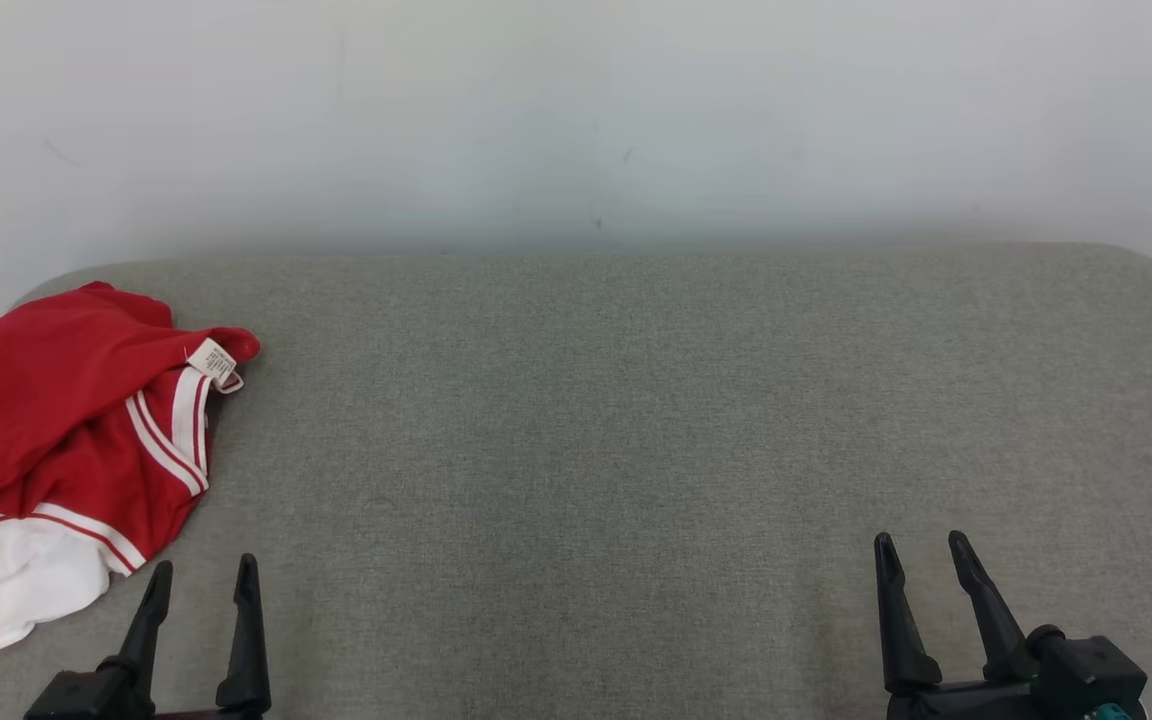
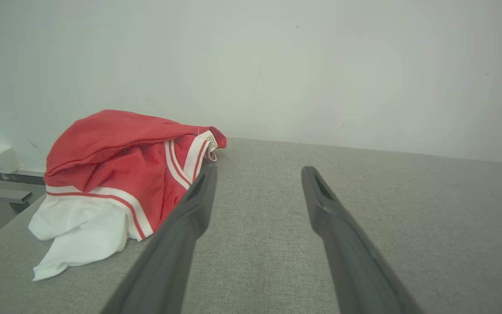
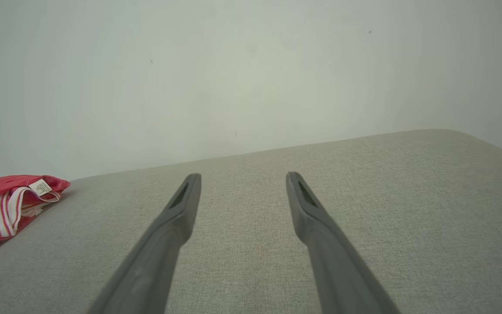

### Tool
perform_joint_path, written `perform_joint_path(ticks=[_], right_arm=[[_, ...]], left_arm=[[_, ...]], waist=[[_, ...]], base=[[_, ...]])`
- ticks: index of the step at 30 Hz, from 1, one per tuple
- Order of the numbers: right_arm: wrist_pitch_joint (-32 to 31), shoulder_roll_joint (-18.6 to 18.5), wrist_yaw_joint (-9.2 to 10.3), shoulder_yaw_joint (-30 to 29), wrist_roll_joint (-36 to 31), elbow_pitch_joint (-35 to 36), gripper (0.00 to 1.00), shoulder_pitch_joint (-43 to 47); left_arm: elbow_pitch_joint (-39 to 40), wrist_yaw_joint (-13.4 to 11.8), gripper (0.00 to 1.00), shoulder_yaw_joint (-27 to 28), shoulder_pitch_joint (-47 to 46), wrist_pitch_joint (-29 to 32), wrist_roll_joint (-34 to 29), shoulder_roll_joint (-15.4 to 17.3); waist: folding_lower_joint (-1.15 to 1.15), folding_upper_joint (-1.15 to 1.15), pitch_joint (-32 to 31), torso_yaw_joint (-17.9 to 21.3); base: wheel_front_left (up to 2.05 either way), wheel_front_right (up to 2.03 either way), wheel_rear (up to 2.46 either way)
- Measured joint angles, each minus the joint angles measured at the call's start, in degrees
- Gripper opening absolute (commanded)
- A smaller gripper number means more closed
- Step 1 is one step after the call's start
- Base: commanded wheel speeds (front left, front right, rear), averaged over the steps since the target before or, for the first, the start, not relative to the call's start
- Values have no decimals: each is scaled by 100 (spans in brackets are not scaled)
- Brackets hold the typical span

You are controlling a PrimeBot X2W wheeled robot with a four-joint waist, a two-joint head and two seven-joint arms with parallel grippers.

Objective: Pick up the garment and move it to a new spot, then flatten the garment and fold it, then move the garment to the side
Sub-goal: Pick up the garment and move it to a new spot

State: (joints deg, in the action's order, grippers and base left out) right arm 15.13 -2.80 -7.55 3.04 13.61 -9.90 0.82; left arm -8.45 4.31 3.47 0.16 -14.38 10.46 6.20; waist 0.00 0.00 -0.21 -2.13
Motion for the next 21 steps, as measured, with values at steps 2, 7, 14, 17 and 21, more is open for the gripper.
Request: perform_joint_path(ticks=[2,7,14,17,21], right_arm=[[0,0,-1,8,1,-7,100,-1],[0,-1,-1,60,43,9,100,-12],[0,-1,-1,114,92,-32,100,-36],[0,0,-1,143,93,-34,100,-52],[0,-1,-1,160,93,-57,100,-62]], left_arm=[[7,-15,100,-8,-12,0,2,8],[-13,-38,100,-7,-109,9,9,56],[-79,-130,100,-10,-149,8,23,57],[-100,-148,100,-7,-153,1,26,69],[-137,-178,100,-11,-183,-1,33,89]], waist=[[0,0,13,-47],[0,0,62,-229],[0,0,121,-646],[0,0,142,-859],[0,0,166,-1167]], base=[[0,0,0],[0,0,0],[0,0,0],[0,0,0],[0,0,0]])
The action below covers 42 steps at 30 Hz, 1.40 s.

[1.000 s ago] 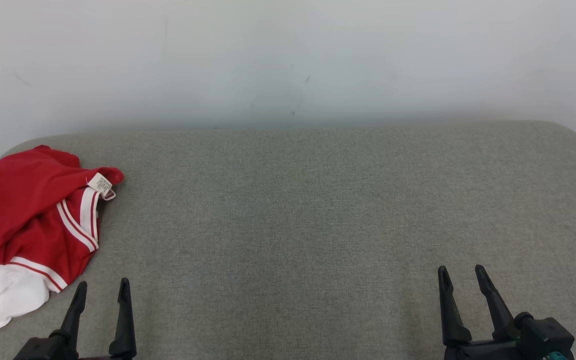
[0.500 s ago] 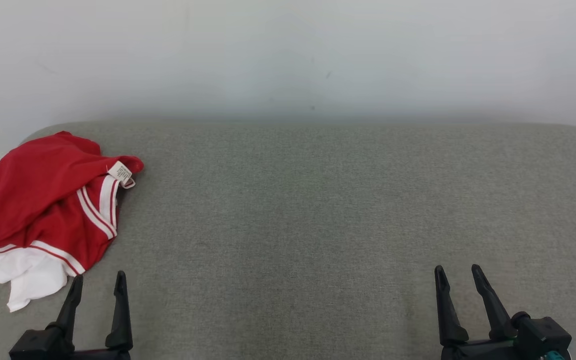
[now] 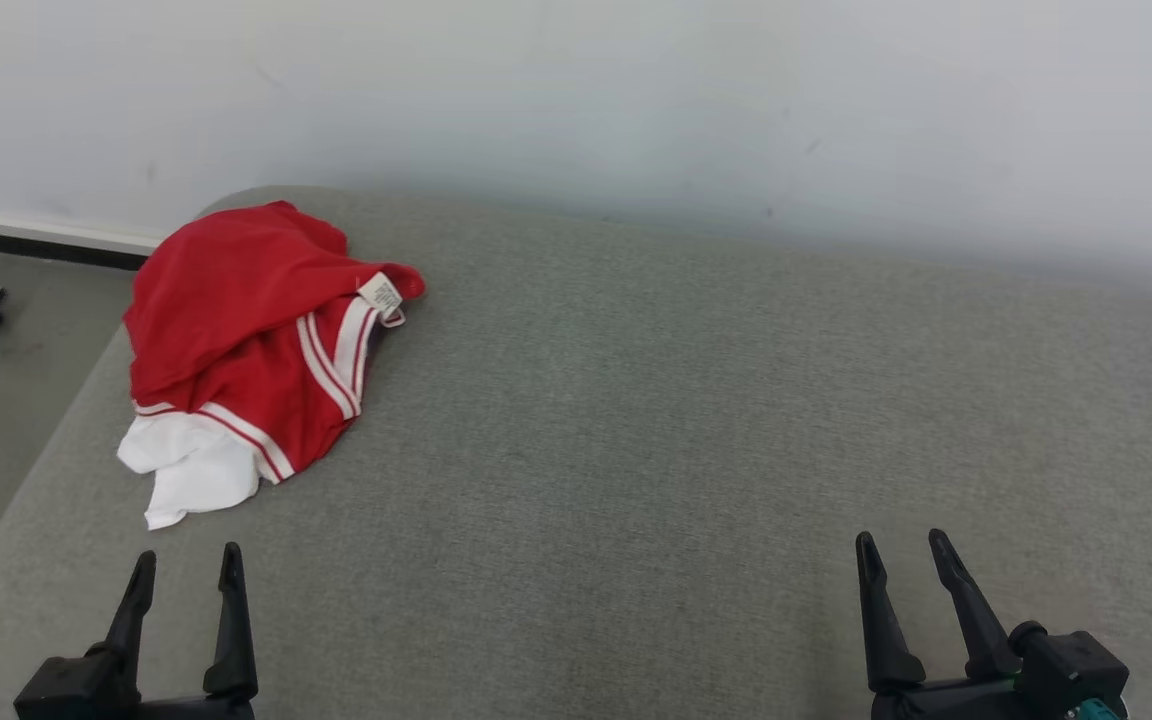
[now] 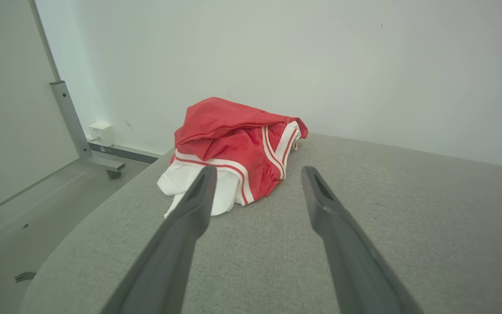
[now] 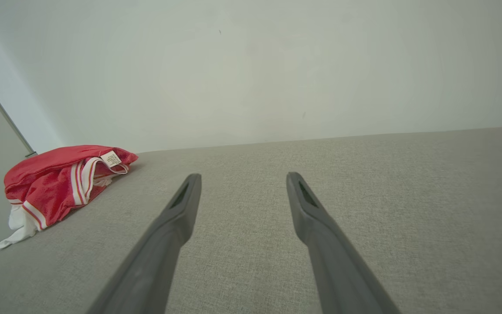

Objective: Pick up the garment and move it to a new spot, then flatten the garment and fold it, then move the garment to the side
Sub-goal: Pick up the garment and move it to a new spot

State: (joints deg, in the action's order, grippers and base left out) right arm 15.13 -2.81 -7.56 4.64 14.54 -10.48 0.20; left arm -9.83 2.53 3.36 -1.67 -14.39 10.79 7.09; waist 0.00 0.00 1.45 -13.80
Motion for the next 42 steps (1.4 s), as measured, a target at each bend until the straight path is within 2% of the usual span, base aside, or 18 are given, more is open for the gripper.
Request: perform_joint_path(ticks=[12,20,31,35,42], right_arm=[[0,0,0,163,37,-115,100,-14],[0,3,0,332,38,-203,100,-167],[0,2,0,443,14,-376,100,-373],[0,2,0,377,-2,-357,100,-366],[0,5,0,160,-190,-203,100,-327]], left_arm=[[-132,-141,100,42,4,-26,31,59],[-140,-254,100,190,115,-48,91,70],[4,-320,100,311,219,-68,138,42],[-7,-250,100,242,146,-68,78,93],[-163,-41,100,271,-563,-74,140,366]], waist=[[0,0,-2,-1024],[0,0,12,-1514],[0,0,110,-1600],[0,0,165,-1593],[0,0,338,-1507]], base=[[0,0,0],[0,0,0],[0,0,0],[0,0,0],[0,0,0]])
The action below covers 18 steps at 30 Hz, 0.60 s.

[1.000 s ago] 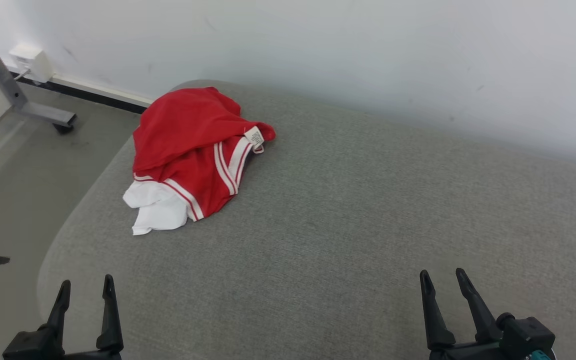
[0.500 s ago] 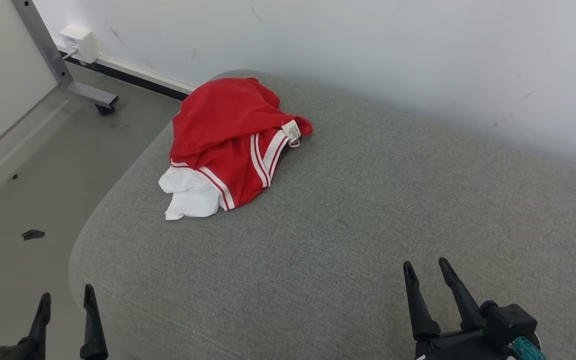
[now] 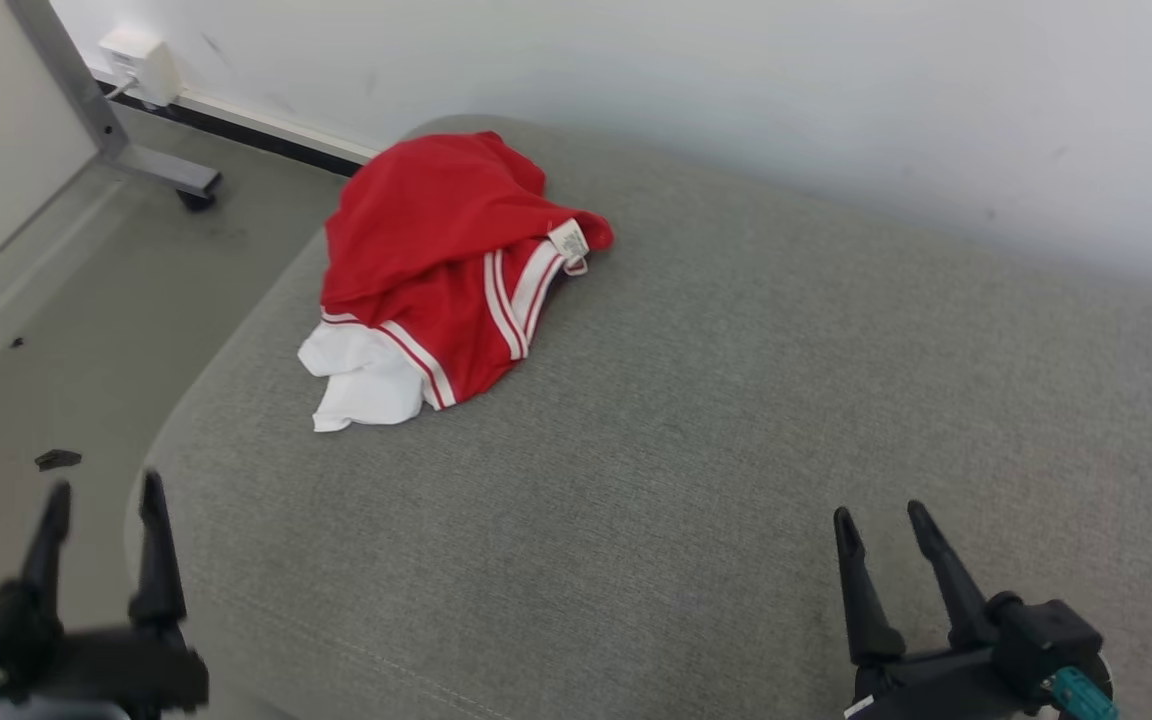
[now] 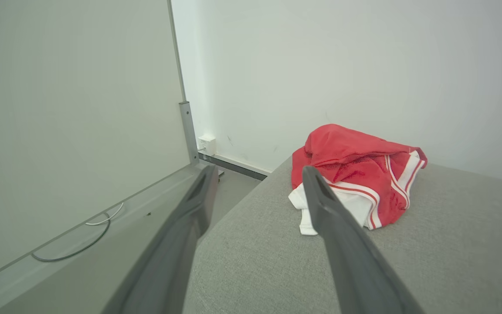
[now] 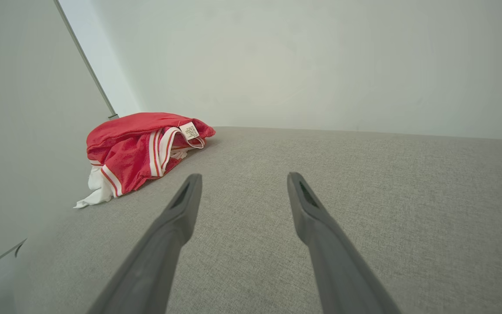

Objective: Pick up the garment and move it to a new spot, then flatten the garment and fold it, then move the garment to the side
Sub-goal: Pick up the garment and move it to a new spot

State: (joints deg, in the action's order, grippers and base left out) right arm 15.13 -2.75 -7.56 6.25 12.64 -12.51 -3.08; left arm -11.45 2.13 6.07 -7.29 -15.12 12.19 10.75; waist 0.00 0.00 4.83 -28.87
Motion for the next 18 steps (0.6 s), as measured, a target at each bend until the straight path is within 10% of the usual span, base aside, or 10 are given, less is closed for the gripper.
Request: perform_joint_path(ticks=[18], right_arm=[[-99,-7,0,-709,-517,580,100,-632]], left_arm=[[-439,344,100,222,-2994,120,309,1031]], waist=[[2,-1,1227,1139]], base=[[0,0,0]])
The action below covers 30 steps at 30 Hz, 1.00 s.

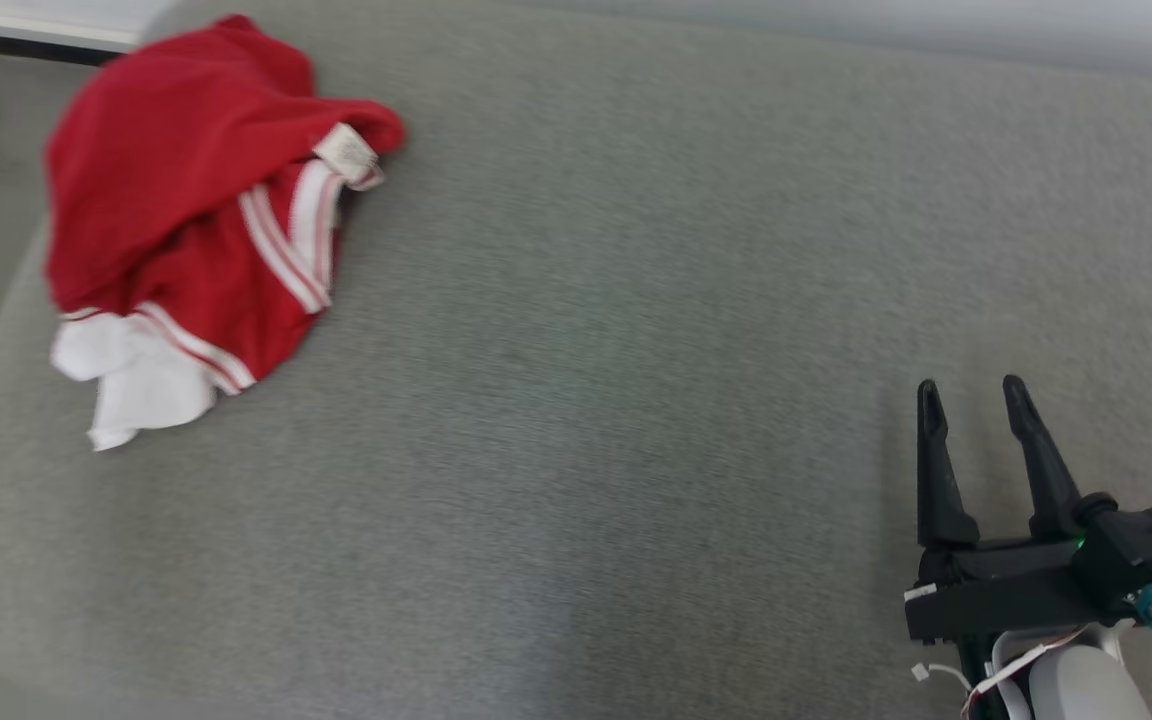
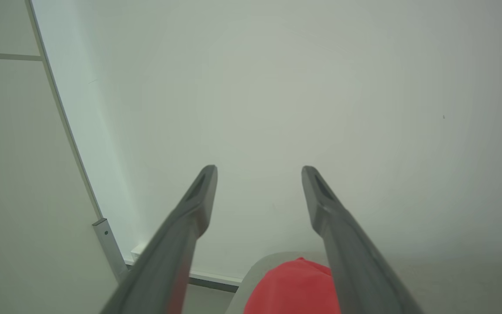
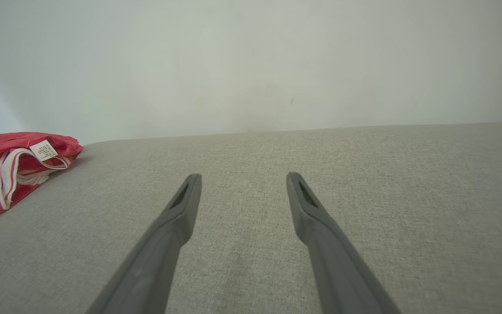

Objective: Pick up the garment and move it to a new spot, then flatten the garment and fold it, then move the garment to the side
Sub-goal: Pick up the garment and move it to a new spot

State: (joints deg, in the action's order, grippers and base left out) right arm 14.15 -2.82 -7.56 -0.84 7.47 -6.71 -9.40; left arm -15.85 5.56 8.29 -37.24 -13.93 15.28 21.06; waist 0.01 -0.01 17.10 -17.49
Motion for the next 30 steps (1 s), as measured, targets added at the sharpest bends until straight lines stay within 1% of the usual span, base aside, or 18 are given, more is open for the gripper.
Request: perform_joint_path(ticks=[3,6,12,15,18,23,26,29,30], right_arm=[[9,0,0,-46,0,18,100,-124],[42,-3,0,-41,2,24,100,-208],[59,-2,0,-41,24,-3,100,-283],[73,-3,0,-48,24,-5,100,-337],[76,-2,0,-60,24,-1,100,-337],[77,-2,0,-73,24,5,100,-338],[80,-1,0,-54,24,31,100,-341],[82,-1,0,-30,51,49,100,-342],[83,-2,0,-22,54,54,100,-342]], left_arm=[[-191,12,100,7,-402,138,58,203],[-560,59,100,-8,-756,250,98,470],[-1477,149,100,-261,-1073,719,214,747],[-1938,162,100,-427,-1096,1082,311,890],[-2368,187,100,-623,-1105,1628,543,978],[-2783,193,100,-1121,-1089,2504,1062,1104],[-2852,193,100,-1312,-1061,2726,1299,1212],[-2978,193,100,-1438,-1056,2809,1379,1272],[-3016,193,44,-1473,-1040,2813,1411,1287]], waist=[[0,0,231,268],[0,0,435,536],[0,0,735,1014],[-1,0,831,1203],[-1,0,890,1343],[-1,0,908,1448],[-2,0,897,1489],[-2,0,895,1530],[-2,0,893,1545]], base=[[0,0,0],[0,0,0],[0,0,0],[0,0,0],[0,0,0],[0,0,0],[0,0,0],[0,0,0],[0,0,0]])
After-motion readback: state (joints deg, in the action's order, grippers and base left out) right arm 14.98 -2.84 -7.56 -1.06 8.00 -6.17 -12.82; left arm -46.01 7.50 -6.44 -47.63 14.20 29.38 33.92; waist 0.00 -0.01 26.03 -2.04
